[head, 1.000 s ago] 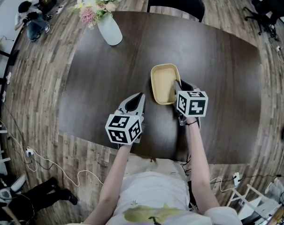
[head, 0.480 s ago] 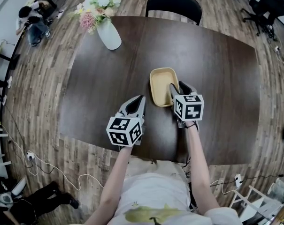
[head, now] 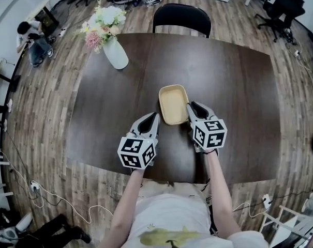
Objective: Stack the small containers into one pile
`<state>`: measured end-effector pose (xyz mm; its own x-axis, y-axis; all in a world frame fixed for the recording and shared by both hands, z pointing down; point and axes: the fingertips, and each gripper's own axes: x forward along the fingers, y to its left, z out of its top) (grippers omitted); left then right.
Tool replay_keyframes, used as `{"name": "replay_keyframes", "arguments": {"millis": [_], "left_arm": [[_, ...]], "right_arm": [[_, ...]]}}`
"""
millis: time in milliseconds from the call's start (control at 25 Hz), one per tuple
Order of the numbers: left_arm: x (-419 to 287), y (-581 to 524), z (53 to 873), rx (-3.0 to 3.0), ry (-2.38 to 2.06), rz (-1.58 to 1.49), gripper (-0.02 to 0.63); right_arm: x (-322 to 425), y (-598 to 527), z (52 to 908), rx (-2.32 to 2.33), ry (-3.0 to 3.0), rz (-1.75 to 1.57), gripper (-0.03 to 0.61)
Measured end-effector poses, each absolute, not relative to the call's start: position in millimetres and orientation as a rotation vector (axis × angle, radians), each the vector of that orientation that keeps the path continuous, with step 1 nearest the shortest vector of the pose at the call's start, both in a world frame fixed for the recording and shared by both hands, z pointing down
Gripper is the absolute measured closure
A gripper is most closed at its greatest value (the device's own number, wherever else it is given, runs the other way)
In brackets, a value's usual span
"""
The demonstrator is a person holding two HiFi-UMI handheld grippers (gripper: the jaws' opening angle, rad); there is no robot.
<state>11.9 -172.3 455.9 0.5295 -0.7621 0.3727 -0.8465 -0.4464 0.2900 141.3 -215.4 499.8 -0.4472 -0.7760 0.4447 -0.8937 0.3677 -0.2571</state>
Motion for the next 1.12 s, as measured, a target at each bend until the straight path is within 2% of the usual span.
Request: {"name": "replay_keyframes", "arguments": {"millis": [80,200,1120], "left_arm": [[13.9,-170.8,450.1,2.356,-1.311,0.258,0.589],[15.0,-167.3,440.1,2.398,-1.311,0.258,0.589],[-4.7,-150.0,363.2,2.58,-1.484,0.163,0.589]], "right_arm": [[142.6,-207.2,491.7,1.487,-2.422,0.672,0.531],[144.5,-194.9,479.0,1.495,-2.485,0.676,0.547],[190.0,-141.1,383.1,1.746,-2.706,0.494,0.557]]}}
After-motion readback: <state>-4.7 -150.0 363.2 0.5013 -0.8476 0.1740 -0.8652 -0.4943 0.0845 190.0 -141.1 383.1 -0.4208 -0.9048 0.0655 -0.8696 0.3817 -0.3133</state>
